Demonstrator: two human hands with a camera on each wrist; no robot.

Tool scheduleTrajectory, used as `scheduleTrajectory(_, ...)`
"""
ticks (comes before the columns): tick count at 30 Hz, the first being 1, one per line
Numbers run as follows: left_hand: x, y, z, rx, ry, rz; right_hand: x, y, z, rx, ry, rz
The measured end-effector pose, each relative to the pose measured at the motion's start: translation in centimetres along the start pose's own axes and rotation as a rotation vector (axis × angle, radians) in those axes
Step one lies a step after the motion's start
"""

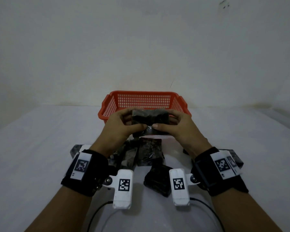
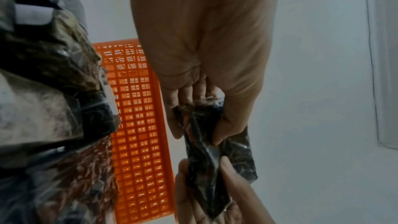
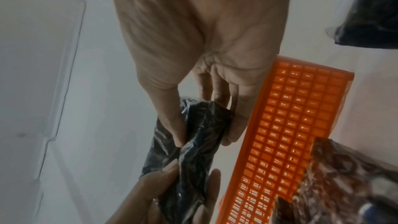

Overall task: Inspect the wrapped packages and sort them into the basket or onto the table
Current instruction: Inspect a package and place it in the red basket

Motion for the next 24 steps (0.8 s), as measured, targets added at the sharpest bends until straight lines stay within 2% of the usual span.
scheduleTrajectory(5, 0.1, 0.6, 0.1, 0.055, 0.001, -0.053, 0.0, -0.2, 0.0, -0.047, -0.030, 0.045)
scheduleTrajectory(10, -0.1, 0.3, -0.2, 0.037, 0.023, 0.008, -0.2, 0.2, 0.3, -0.029, -0.023, 0.010)
scheduleTrajectory(15, -0.2, 0.2, -0.2, 0.011, 0.030, -0.057, -0.3, -0.1, 0.6, 0.012, -0.044, 0.005)
scheduleTrajectory(19, -0.4, -0.3, -0.2, -0.065, 0.101, 0.019, -0.3, 0.3, 0.7, 0.084, -0.054, 0.018)
scheduleTrajectory(24, -0.5, -0.6, -0.4, -0.112, 0.150, 0.024, -0.1, 1.0, 1.1, -0.170, 0.093, -0.121)
Point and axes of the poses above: each hand's wrist, its own x-axis away from the middle knuckle, its own y-axis out of the palm, z = x × y, the point moved 5 cm from there along -x, towards the middle knuckle, and after that the axes turned 10 degrees about x, right-handed, at the moved point
